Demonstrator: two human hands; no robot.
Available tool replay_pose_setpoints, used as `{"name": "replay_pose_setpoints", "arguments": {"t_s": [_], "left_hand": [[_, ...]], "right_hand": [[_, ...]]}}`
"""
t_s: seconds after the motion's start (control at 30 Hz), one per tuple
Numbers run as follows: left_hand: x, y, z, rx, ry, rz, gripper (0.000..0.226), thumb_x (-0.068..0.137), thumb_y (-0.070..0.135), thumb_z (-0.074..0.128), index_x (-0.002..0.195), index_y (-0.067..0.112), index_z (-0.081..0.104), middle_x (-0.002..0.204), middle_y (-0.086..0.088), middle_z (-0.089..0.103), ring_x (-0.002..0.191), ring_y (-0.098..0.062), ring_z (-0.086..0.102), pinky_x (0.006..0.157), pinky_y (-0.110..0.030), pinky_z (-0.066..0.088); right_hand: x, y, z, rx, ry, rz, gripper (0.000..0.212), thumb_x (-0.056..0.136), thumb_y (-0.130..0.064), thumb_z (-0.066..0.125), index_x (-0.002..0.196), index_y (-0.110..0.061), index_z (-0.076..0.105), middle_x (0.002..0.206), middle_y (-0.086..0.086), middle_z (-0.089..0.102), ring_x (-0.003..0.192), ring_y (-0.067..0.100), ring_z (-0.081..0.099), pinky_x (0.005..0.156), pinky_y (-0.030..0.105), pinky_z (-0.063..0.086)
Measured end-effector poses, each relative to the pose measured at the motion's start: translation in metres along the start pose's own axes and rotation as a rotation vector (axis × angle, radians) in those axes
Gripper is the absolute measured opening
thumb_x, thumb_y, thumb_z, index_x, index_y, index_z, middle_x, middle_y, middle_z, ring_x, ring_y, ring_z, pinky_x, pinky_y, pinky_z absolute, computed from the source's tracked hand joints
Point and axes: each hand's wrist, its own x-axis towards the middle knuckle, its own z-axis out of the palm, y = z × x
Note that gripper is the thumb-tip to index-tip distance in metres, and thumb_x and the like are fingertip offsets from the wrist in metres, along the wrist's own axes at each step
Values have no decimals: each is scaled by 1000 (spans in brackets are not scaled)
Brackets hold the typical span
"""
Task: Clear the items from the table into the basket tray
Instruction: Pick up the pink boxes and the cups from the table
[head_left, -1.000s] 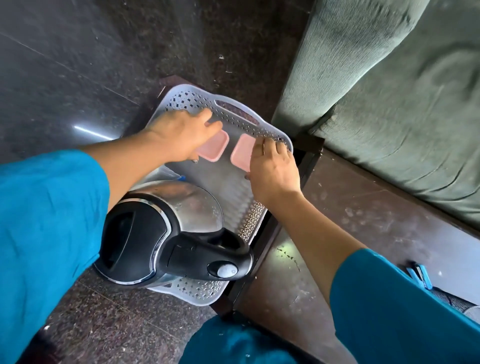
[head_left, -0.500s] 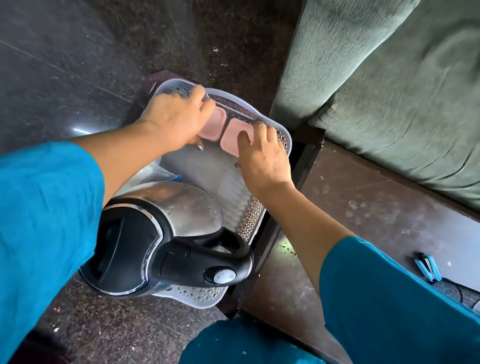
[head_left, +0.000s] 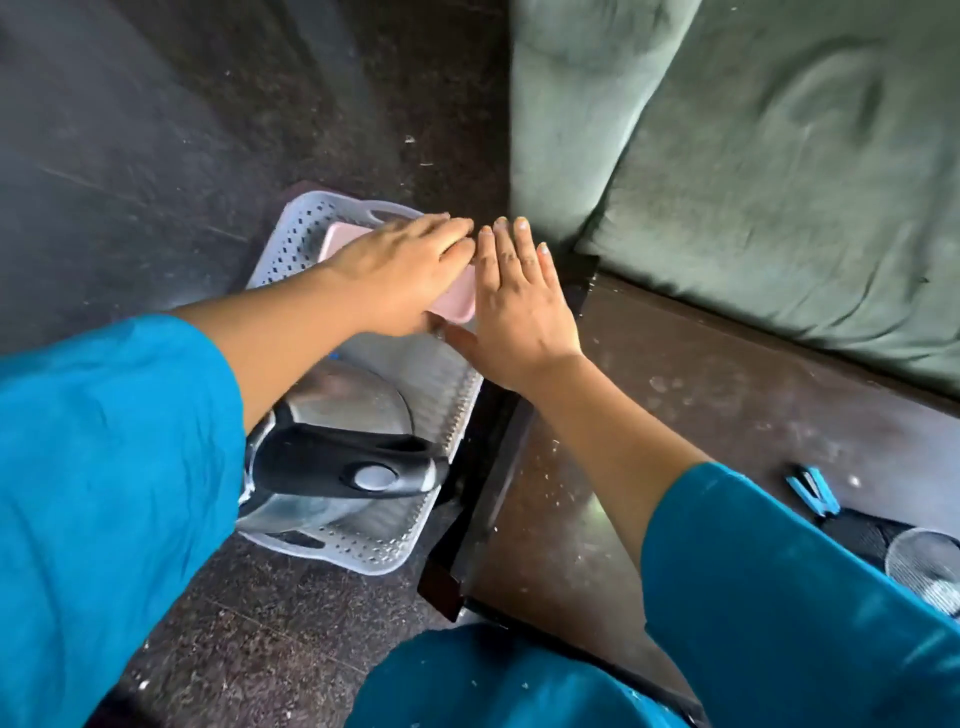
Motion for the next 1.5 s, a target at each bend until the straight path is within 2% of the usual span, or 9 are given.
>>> {"name": "replay_pose_setpoints", "arguments": {"t_s": [0.2, 0.3, 0.43, 0.6, 0.8, 0.97, 1.23, 1.37, 1.5], "left_hand": [[30, 89, -24, -159, 8, -24, 97, 69, 58, 64, 140, 3, 25, 149, -21, 27, 137, -37, 28, 109, -49, 30], [54, 157, -40, -145, -26, 38, 101, 69, 68, 52, 143, 8, 18, 152, -20, 18, 138, -37, 26, 110, -50, 30], [96, 259, -65, -110, 19, 165, 102, 66, 75, 32, 145, 14, 12, 154, -17, 14, 137, -39, 27, 108, -51, 31], [143, 391, -89, -228, 63, 316, 89, 75, 63, 45, 145, 21, 12, 154, -16, 16, 136, -37, 29, 109, -49, 30], [164, 526, -95, -348, 163, 562, 72, 76, 39, 63, 135, 8, 36, 139, -20, 39, 128, -36, 41, 106, -44, 35], [155, 623, -77, -570, 65, 592, 79, 73, 37, 68, 137, 9, 31, 134, -17, 38, 121, -34, 43, 100, -40, 37], [150, 676, -16, -517, -78, 542, 93, 71, 47, 68, 142, 8, 20, 144, -16, 27, 134, -31, 30, 110, -41, 28], [147, 672, 5, -451, 36, 613, 88, 67, 36, 75, 136, -2, 34, 137, -23, 42, 128, -37, 42, 109, -43, 33], [135, 670, 25, -490, 75, 631, 81, 68, 25, 75, 133, -5, 38, 136, -25, 44, 128, -38, 43, 109, -43, 34]], "right_hand": [[-75, 76, -32, -91, -11, 109, 103, 77, -75, 33, 146, -4, 7, 156, 17, 8, 144, 32, -6, 114, 52, -1], [-132, 125, -46, -83, 3, 168, 100, 77, -71, 42, 146, -6, 12, 156, 17, 8, 144, 34, -5, 114, 52, 1], [-220, 204, -66, 110, 69, 306, 94, 75, -58, 61, 145, -11, 19, 155, 22, 6, 143, 37, 3, 116, 42, 9], [-335, 291, -77, 187, 151, 520, 84, 79, -57, 59, 142, -10, 29, 150, 23, 21, 139, 38, 17, 113, 42, 18], [-448, 363, -61, 245, 289, 776, 60, 86, -46, 55, 133, -10, 43, 138, 15, 42, 127, 33, 36, 104, 37, 28], [-509, 412, -36, 265, 308, 950, 61, 82, -33, 63, 133, -9, 40, 134, 17, 44, 122, 37, 38, 99, 39, 32], [-525, 475, -1, 249, 206, 984, 85, 76, -31, 71, 141, -10, 21, 140, 15, 35, 129, 36, 31, 102, 44, 34], [-511, 506, 11, 172, 196, 980, 84, 78, -10, 67, 144, -6, 16, 145, 16, 32, 130, 37, 31, 106, 42, 30], [-495, 541, 17, 209, 193, 986, 87, 77, 5, 57, 147, -19, 11, 145, 16, 30, 122, 39, 40, 99, 46, 39]]}}
